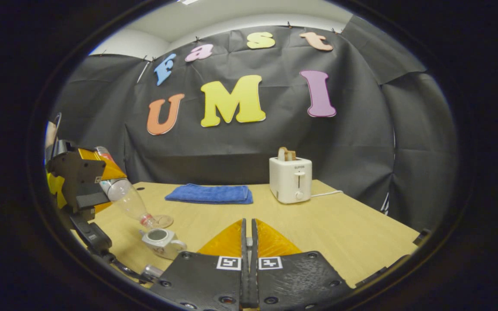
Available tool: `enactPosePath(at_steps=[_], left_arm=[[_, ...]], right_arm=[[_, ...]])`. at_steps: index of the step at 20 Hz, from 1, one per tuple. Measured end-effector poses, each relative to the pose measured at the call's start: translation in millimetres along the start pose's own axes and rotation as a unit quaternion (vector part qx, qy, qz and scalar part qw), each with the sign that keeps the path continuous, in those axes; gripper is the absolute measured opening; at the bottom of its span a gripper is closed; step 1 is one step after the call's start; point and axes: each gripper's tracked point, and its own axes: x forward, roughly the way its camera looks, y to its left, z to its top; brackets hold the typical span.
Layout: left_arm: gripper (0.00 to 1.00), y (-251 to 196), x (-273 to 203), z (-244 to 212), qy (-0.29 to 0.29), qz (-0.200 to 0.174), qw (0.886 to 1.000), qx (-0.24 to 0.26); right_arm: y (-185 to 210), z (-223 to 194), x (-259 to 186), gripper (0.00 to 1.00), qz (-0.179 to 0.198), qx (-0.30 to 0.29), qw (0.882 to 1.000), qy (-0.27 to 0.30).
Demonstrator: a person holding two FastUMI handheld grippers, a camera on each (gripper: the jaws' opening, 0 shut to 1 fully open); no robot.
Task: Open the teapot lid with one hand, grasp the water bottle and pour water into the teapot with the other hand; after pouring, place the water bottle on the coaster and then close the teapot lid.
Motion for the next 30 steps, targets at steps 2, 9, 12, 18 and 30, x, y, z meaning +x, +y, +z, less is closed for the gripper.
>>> enactPosePath(at_steps=[2,9,12,18,30], left_arm=[[0.76,1,-2,4,0.002,-0.003,1.000,0.007],[0.76,8,-4,8,0.005,-0.002,1.000,0.019],[0.76,6,-2,9,0.003,0.000,1.000,0.022],[0.76,3,1,16,-0.014,0.007,1.000,0.011],[0.75,-41,12,9,-0.076,0.028,0.974,-0.211]], right_arm=[[2,2,-1,0.00,0.002,-0.004,1.000,-0.005],[1,4,-3,0.00,-0.002,-0.012,1.000,-0.008],[0,2,-1,0.00,-0.005,-0.012,1.000,-0.005],[3,-3,1,0.00,-0.003,-0.012,1.000,-0.001],[14,0,-4,0.00,0.014,-0.008,1.000,-0.003]])
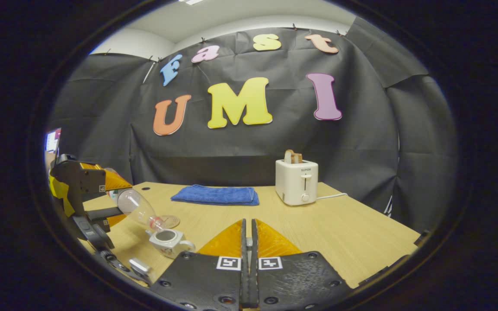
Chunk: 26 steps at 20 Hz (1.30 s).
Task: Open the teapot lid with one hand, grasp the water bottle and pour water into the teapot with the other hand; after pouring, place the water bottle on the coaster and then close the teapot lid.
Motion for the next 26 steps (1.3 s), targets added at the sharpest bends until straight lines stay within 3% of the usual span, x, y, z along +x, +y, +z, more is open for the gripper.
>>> enactPosePath(at_steps=[3,7,9,13,20,23,24,26], left_arm=[[0.76,-8,-6,-12,-0.004,0.009,0.992,-0.124],[0.76,-9,-17,-15,-0.024,0.025,0.961,-0.275],[0.75,-7,-19,-19,-0.027,0.040,0.928,-0.369],[0.76,-5,-25,-17,-0.031,0.050,0.846,-0.530],[0.76,20,-20,-17,-0.060,0.045,0.732,-0.678],[0.77,23,-11,-17,-0.070,0.038,0.677,-0.732],[0.77,28,-7,-19,-0.074,0.044,0.663,-0.743],[0.77,30,4,-20,-0.076,0.051,0.652,-0.753]], right_arm=[[0,-2,0,0.00,-0.003,-0.006,1.000,0.000],[-1,-3,1,0.00,-0.013,-0.014,1.000,-0.001],[4,-3,1,0.00,-0.011,-0.021,1.000,-0.003],[13,-4,-2,0.00,-0.007,-0.044,0.999,-0.006],[19,-11,0,0.00,-0.005,-0.054,0.999,-0.003],[17,-14,3,0.00,-0.008,-0.054,0.999,0.002],[16,-15,3,0.00,-0.009,-0.053,0.999,0.003],[14,-18,5,0.00,-0.010,-0.051,0.999,0.007]])
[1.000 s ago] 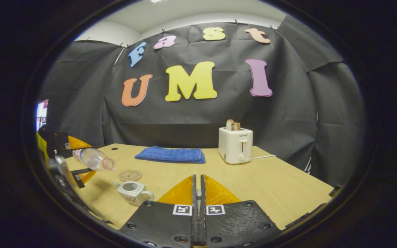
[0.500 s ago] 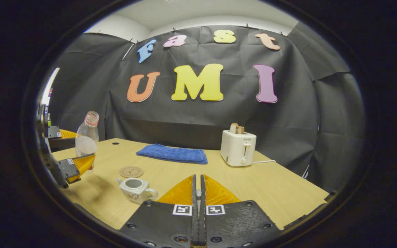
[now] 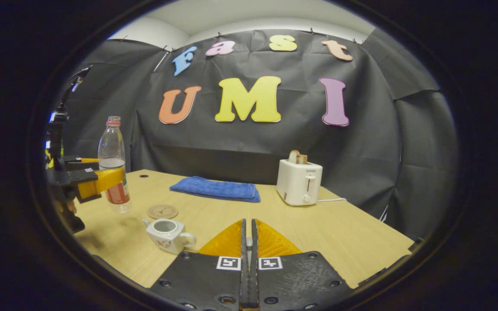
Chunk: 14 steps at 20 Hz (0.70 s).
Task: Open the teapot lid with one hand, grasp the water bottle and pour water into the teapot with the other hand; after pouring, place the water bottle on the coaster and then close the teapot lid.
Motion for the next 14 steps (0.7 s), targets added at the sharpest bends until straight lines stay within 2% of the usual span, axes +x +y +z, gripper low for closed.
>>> enactPosePath(at_steps=[3,10,14], left_arm=[[0.77,-11,19,0,-0.008,-0.015,1.000,-0.021],[0.78,-22,79,-15,0.016,-0.038,0.997,-0.071],[0.79,-29,93,-21,0.020,-0.047,0.997,-0.055]], right_arm=[[-1,-3,3,0.00,0.000,0.000,1.000,0.004],[-5,-12,10,0.00,-0.004,-0.004,1.000,0.013],[-6,-15,12,0.00,-0.007,-0.009,1.000,0.014]])
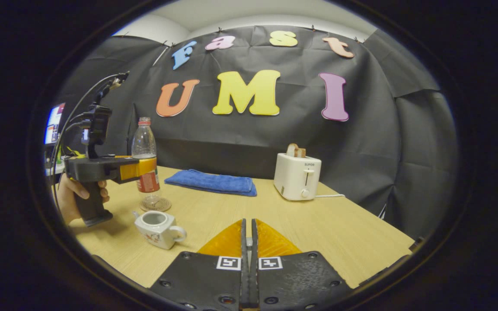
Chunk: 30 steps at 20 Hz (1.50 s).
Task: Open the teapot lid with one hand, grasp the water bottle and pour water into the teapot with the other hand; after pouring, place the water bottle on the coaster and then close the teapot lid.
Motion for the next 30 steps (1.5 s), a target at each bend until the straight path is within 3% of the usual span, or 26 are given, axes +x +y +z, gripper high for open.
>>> enactPosePath(at_steps=[17,20,30], left_arm=[[0.82,-1,13,-26,0.019,0.003,1.000,0.020],[0.95,1,10,-31,0.027,0.006,0.999,0.027],[0.97,-2,-44,-21,0.028,-0.022,0.999,0.000]], right_arm=[[-3,-15,9,0.00,-0.020,-0.011,1.000,0.014],[-4,-17,10,0.00,-0.023,-0.008,1.000,0.017],[12,-6,1,0.00,-0.018,-0.014,1.000,0.003]])
